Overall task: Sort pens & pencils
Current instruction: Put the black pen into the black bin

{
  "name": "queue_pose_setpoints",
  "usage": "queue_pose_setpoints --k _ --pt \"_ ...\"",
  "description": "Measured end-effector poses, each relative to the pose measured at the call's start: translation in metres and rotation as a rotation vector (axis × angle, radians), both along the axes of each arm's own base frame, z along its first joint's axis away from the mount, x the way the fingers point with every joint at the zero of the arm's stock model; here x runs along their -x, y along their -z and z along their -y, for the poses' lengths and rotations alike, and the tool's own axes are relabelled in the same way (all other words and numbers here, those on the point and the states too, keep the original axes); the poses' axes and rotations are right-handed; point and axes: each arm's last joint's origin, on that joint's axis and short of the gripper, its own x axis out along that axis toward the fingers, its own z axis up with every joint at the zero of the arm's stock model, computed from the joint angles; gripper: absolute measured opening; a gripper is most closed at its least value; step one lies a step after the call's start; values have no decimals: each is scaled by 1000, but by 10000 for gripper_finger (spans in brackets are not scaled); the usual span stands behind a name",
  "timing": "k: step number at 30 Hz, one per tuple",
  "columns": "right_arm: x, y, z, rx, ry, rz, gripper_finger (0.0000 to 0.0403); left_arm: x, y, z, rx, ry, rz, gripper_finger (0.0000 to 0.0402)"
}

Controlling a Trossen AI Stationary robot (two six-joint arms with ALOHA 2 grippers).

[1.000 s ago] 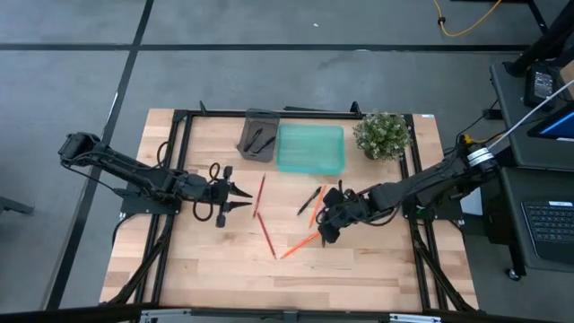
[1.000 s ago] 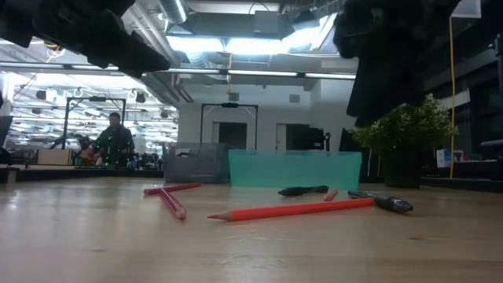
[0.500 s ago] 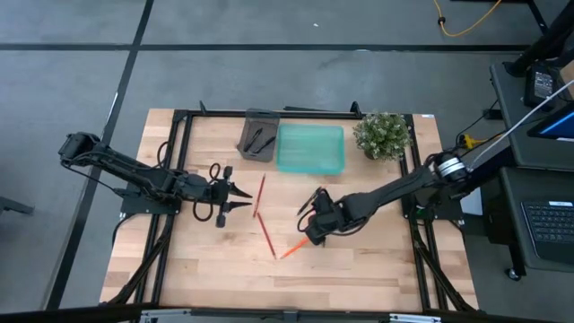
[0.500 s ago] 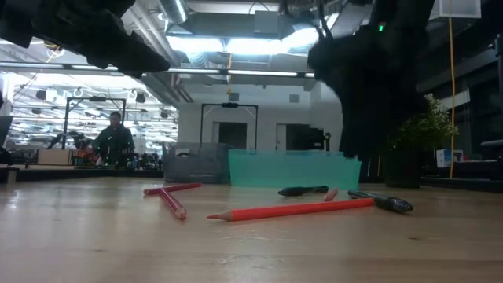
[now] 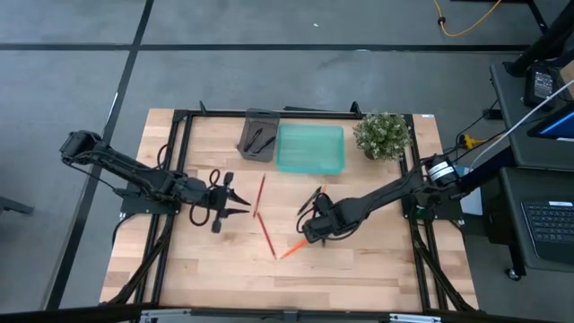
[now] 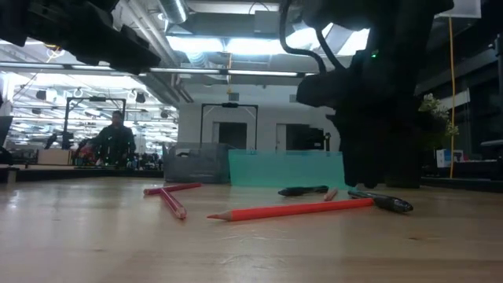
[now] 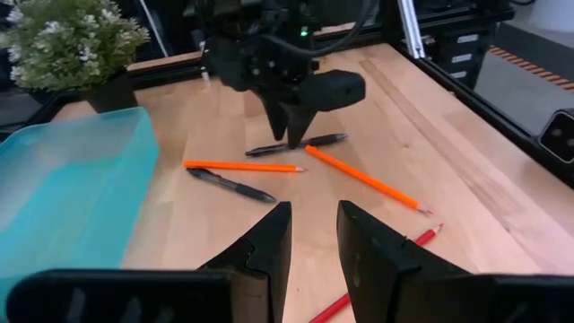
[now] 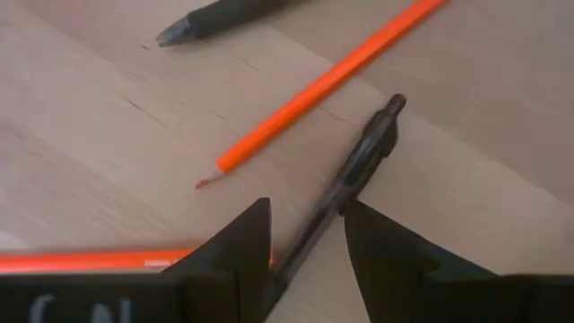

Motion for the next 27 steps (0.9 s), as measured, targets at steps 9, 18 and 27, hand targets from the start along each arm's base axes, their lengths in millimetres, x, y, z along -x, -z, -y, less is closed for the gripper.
queue_pose_setpoints --k 9,18,27 --pt "0 9 -3 -26 53 -22 145 2 1 7 -5 40 -7 86" --pt "3 10 -14 -75 86 -31 145 4 1 11 -29 69 -11 86" --pt "4 16 -15 -63 86 -60 135 4 1 10 -29 68 -12 86"
